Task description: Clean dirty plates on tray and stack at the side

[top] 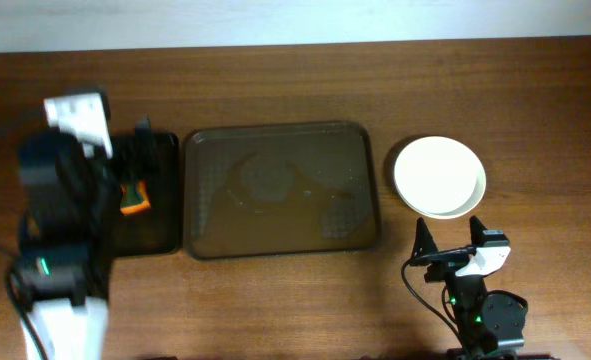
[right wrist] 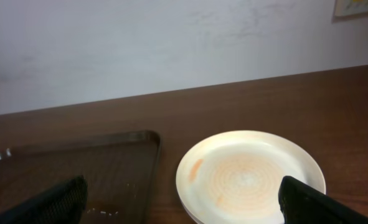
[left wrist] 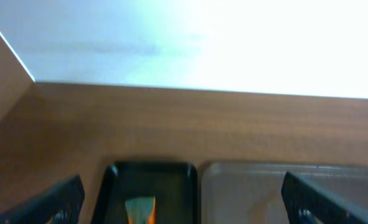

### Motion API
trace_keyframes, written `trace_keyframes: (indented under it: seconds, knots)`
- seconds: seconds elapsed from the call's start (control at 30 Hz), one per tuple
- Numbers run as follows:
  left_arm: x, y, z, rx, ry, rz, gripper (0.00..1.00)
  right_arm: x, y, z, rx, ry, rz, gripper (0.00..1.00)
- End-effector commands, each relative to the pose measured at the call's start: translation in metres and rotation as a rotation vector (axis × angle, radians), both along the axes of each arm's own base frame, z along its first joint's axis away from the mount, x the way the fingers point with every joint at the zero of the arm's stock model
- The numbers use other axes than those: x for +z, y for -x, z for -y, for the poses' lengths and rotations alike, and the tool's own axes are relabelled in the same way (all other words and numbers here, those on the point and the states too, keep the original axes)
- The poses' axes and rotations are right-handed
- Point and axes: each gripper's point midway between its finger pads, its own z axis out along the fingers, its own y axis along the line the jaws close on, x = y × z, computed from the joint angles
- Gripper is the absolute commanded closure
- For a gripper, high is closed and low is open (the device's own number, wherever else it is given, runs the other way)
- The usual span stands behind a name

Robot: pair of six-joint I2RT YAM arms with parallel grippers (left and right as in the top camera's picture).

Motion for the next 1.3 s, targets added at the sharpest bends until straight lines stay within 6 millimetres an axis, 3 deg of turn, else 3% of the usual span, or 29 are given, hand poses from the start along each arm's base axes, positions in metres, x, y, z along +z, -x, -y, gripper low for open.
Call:
trace_keyframes:
  seconds: [0.0, 0.13, 0.3, 0.6, 0.8, 1.27]
  knots:
    - [-0.05, 0.044, 0.004, -0.015, -0.028, 0.076, 0.0, -0.003, 0.0, -0.002, 0.007, 0.007, -0.005, 0.02]
    - [-0.084, 0.074, 0.007, -0.015, -0.048, 0.264, 0.0, -0.003, 0.0, -0.002, 0.007, 0.007, -0.005, 0.02]
    - [-0.109, 0.097, 0.009, -0.013, -0.062, 0.415, 0.0, -0.003, 0.0, -0.002, 0.007, 0.007, -0.005, 0.01]
    - [-0.131, 0.105, 0.008, -0.013, -0.122, 0.466, 0.0, -0.003, 0.0, -0.002, 0.007, 0.007, -0.005, 0.02]
    - [-0.167, 0.105, 0.01, -0.028, -0.105, 0.32, 0.0, -0.003, 0.0, -0.002, 0.007, 0.007, -0.005, 0.02]
    - [-0.167, 0.105, 0.011, -0.036, -0.103, 0.32, 0.0, -0.003, 0.0, -0.002, 0.007, 0.007, -0.005, 0.02]
